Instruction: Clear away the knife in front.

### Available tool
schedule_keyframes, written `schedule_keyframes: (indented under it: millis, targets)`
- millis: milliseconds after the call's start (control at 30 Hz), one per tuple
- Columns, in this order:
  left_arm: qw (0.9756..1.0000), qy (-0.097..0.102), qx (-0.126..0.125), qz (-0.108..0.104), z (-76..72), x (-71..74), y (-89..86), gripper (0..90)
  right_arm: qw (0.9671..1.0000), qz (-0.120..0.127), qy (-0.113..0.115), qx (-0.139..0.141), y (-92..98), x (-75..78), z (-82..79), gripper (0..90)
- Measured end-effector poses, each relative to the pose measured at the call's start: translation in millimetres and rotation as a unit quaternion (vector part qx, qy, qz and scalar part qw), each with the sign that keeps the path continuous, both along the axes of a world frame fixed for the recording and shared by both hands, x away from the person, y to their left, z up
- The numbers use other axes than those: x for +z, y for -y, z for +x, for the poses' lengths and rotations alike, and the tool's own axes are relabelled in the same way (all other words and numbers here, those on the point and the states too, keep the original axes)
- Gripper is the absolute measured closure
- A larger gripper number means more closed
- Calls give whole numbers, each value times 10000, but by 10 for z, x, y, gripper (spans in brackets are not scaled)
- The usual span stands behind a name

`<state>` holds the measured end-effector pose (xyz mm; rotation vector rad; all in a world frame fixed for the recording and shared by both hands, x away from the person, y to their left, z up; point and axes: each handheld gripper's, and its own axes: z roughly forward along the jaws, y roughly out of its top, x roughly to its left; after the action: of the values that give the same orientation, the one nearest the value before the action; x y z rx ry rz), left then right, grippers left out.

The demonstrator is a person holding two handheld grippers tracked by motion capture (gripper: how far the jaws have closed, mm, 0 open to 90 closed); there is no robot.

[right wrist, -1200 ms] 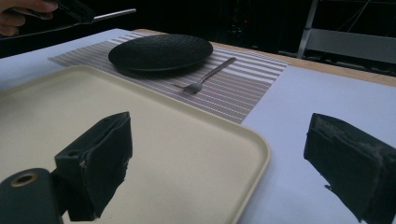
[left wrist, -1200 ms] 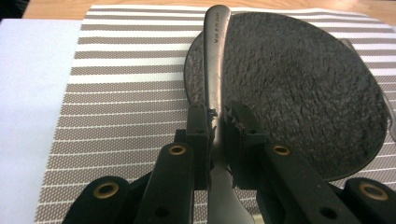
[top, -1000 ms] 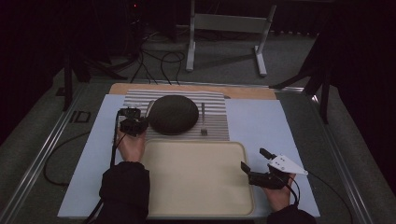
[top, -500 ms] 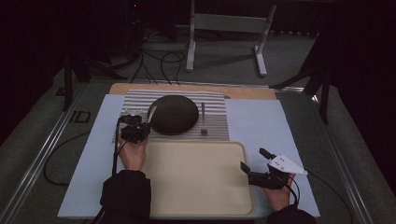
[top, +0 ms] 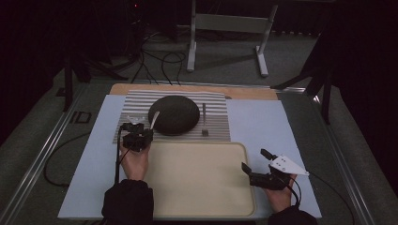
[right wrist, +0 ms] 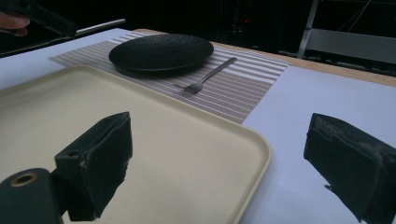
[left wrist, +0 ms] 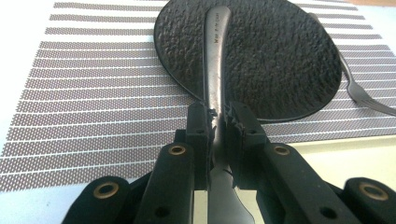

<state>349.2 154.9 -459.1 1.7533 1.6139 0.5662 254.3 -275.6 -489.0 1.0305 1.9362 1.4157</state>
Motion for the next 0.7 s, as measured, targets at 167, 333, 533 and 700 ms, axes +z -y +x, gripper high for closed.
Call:
schedule_keyframes:
  millis: [167, 333, 533, 700]
  targets:
    - [10000, 38, -37, 19, -60, 10, 39, 804, 10000, 2, 1, 1, -1, 0, 1, 78]
    - [10000, 55, -64, 13, -108, 10, 74, 804, 10000, 8, 3, 4, 0, 0, 1, 78]
    - [9999, 44, -67, -80, -199, -17, 88, 804, 10000, 10, -1, 2, 0, 0, 0, 78]
    - [9997, 19, -66, -218, -275, -64, 115, 804, 10000, 4, -7, 3, -3, 0, 0, 78]
